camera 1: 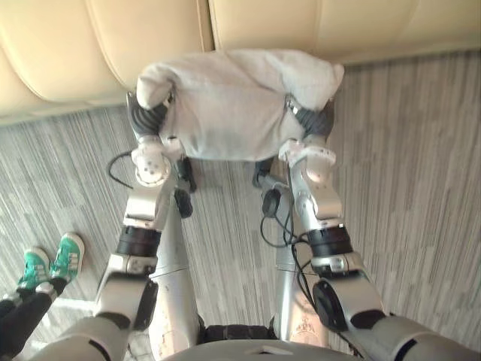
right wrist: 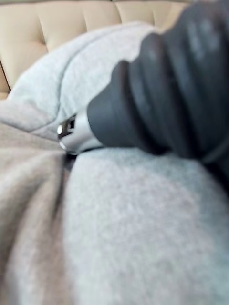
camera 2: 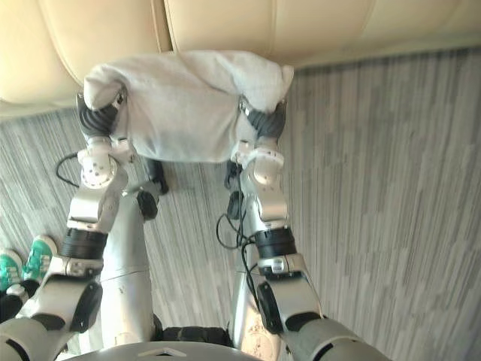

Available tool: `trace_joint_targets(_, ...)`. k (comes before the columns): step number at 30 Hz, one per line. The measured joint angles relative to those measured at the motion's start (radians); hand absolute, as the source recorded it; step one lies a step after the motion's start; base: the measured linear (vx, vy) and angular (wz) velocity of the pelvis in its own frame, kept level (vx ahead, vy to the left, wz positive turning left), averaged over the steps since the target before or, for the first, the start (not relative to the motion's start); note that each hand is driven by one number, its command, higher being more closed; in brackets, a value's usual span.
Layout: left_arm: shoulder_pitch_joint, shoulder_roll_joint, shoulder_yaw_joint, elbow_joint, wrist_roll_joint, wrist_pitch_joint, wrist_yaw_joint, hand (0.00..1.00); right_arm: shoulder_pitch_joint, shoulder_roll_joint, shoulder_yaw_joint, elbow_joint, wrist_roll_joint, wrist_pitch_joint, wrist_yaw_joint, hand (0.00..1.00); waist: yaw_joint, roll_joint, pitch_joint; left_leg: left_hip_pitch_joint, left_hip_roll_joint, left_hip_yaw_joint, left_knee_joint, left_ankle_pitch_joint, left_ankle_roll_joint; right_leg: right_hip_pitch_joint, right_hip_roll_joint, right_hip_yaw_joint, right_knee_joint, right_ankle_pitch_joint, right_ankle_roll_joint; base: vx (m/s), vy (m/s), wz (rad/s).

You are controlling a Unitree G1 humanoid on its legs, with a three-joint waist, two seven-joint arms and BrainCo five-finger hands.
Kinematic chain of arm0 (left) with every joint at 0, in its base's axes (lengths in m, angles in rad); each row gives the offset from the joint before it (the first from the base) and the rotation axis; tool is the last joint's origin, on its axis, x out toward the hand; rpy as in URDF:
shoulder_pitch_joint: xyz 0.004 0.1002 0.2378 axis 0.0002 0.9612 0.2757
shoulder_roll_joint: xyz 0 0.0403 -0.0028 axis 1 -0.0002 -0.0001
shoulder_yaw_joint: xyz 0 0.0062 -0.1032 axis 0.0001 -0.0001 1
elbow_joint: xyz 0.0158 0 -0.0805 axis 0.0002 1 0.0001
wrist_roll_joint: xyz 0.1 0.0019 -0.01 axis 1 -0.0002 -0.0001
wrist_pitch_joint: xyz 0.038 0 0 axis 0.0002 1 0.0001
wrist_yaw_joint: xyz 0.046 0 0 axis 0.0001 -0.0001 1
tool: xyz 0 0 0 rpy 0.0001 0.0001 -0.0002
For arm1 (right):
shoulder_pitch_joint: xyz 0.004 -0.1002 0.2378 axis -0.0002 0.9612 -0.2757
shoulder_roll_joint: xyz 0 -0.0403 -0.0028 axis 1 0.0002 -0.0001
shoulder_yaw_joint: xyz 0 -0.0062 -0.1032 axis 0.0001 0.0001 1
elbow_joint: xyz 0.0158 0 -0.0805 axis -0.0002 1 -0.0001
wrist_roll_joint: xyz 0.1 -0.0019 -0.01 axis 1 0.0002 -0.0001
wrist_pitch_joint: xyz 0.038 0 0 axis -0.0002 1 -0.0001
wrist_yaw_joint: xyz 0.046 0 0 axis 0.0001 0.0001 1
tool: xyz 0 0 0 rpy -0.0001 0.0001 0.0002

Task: Pick up cushions and gather them together orderly.

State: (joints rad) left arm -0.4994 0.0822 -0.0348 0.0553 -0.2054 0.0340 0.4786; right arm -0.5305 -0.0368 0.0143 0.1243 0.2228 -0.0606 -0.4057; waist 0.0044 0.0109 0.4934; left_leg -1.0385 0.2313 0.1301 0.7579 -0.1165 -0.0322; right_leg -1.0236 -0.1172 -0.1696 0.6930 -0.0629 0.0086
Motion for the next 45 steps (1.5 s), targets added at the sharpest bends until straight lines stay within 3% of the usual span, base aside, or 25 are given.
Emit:
trace_joint_targets(4, 0.119, -0.026, -0.006, -0.076, 0.015, -0.014, -0.009, 1.00, 0.120, 0.001, 0.028, -0.095, -0.033, -0.003, 0.043, 1.00, 0.005, -0.002, -0.017, 0.182, -0.005, 0.004, -0.036, -0.011, -0.002, 0.186, 0.002, -0.010, -0.042, -0.013, 0.002, 0.11, -0.029, 0.07)
trace_joint_targets(8, 0.311, -0.062, -0.008, -0.149, 0.011, -0.032, -0.053, 1.00, 0.297, 0.010, 0.065, -0.155, -0.032, -0.004, 0.105, 1.00, 0.016, -0.009, -0.078, 0.372, -0.010, 0.016, -0.069, -0.059, -0.007, 0.382, 0.005, -0.011, -0.100, -0.043, 0.026, 0.13, 0.023, -0.01)
trace_joint_targets(12, 0.516, -0.065, -0.015, -0.217, 0.002, -0.036, -0.102, 1.00, 0.477, 0.025, 0.117, -0.180, -0.031, -0.003, 0.164, 1.00, 0.030, -0.029, -0.187, 0.579, -0.011, 0.056, -0.153, -0.081, -0.009, 0.592, 0.018, -0.006, -0.225, -0.028, 0.036, 0.17, 0.055, -0.08)
trace_joint_targets(19, 0.667, -0.070, -0.015, -0.269, 0.001, -0.042, -0.145, 1.00, 0.584, 0.034, 0.142, -0.196, -0.030, -0.001, 0.224, 1.00, 0.034, -0.044, -0.307, 0.779, -0.047, 0.066, -0.255, -0.095, -0.011, 0.792, 0.010, -0.001, -0.331, -0.026, 0.052, 0.13, 0.034, 0.03)
trace_joint_targets(21, 0.706, -0.083, -0.016, -0.270, -0.008, -0.043, -0.160, 1.00, 0.604, 0.034, 0.142, -0.195, -0.029, -0.001, 0.232, 1.00, 0.037, -0.046, -0.360, 0.816, -0.057, 0.065, -0.315, -0.077, -0.015, 0.849, 0.014, -0.004, -0.422, 0.003, 0.055, 0.11, 0.023, 0.08)
trace_joint_targets(26, 0.769, -0.094, -0.021, -0.269, -0.028, -0.044, -0.173, 1.00, 0.611, 0.030, 0.142, -0.188, -0.028, 0.000, 0.256, 1.00, 0.039, -0.045, -0.413, 0.900, -0.083, 0.058, -0.405, -0.049, -0.015, 0.960, 0.017, -0.014, -0.550, 0.055, 0.058, 0.10, 0.016, 0.08)
trace_joint_targets(32, 0.774, -0.091, -0.025, -0.256, -0.028, -0.043, -0.186, 1.00, 0.627, 0.030, 0.136, -0.181, -0.020, 0.000, 0.264, 1.00, 0.046, -0.052, -0.429, 0.930, -0.114, 0.056, -0.453, -0.034, -0.005, 0.989, 0.004, -0.006, -0.580, 0.064, 0.056, 0.01, 0.026, 0.07)
trace_joint_targets(35, 0.786, -0.090, -0.027, -0.254, -0.028, -0.043, -0.186, 1.00, 0.626, 0.030, 0.136, -0.166, -0.016, 0.000, 0.266, 1.00, 0.046, -0.054, -0.428, 0.926, -0.119, 0.061, -0.434, -0.058, -0.006, 0.972, -0.010, 0.003, -0.553, 0.054, 0.044, -0.04, 0.070, -0.10)
trace_joint_targets(38, 0.788, -0.089, -0.027, -0.231, -0.029, -0.043, -0.186, 1.00, 0.603, 0.027, 0.136, -0.112, -0.015, 0.000, 0.267, 1.00, 0.039, -0.053, -0.419, 0.914, -0.116, 0.059, -0.402, -0.087, 0.008, 0.892, -0.018, 0.033, -0.388, 0.051, 0.042, -0.08, 0.084, -0.11)
trace_joint_targets(39, 0.789, -0.083, -0.031, -0.224, -0.028, -0.042, -0.186, 1.00, 0.602, 0.027, 0.136, -0.106, -0.014, 0.001, 0.267, 1.00, 0.022, -0.050, -0.405, 0.925, -0.116, 0.045, -0.390, -0.096, 0.020, 0.865, -0.024, 0.054, -0.292, 0.052, 0.041, -0.09, 0.073, 0.22)
trace_joint_targets(40, 0.787, -0.076, -0.032, -0.224, -0.028, -0.042, -0.186, 1.00, 0.601, 0.027, 0.136, -0.106, -0.014, 0.001, 0.267, 1.00, 0.017, -0.052, -0.391, 0.947, -0.119, 0.035, -0.391, -0.100, 0.029, 0.826, -0.037, 0.057, -0.190, 0.057, 0.018, -0.06, 0.068, 0.36)
trace_joint_targets(41, 0.789, -0.067, -0.035, -0.223, -0.028, -0.042, -0.186, 1.00, 0.601, 0.026, 0.137, -0.105, -0.012, 0.002, 0.267, 1.00, 0.010, -0.043, -0.384, 0.951, -0.118, 0.016, -0.394, -0.105, 0.036, 0.790, -0.037, 0.052, -0.155, -0.001, 0.003, 0.00, 0.013, 0.35)
trace_joint_targets(42, 0.785, -0.060, -0.036, -0.223, -0.028, -0.044, -0.186, 1.00, 0.596, 0.026, 0.137, -0.105, -0.007, 0.002, 0.267, 1.00, 0.010, -0.045, -0.384, 0.946, -0.118, 0.003, -0.397, -0.105, 0.037, 0.775, -0.031, 0.048, -0.177, -0.025, 0.013, -0.02, -0.047, 0.44)
trace_joint_targets(44, 0.780, -0.023, -0.044, -0.223, -0.029, -0.049, -0.186, 1.00, 0.569, 0.028, 0.132, -0.105, 0.015, 0.002, 0.267, 1.00, 0.011, -0.066, -0.389, 0.928, -0.146, -0.030, -0.451, -0.104, 0.039, 0.761, -0.017, 0.053, -0.353, -0.040, 0.026, 0.03, -0.108, 0.57)
trace_joint_targets(45, 0.779, -0.003, -0.044, -0.228, -0.029, -0.051, -0.186, 1.00, 0.560, 0.036, 0.132, -0.105, 0.016, 0.000, 0.269, 1.00, 0.006, -0.124, -0.402, 0.939, -0.207, -0.055, -0.473, -0.118, 0.048, 0.759, -0.048, 0.073, -0.445, -0.070, 0.018, 0.17, -0.120, 0.83)
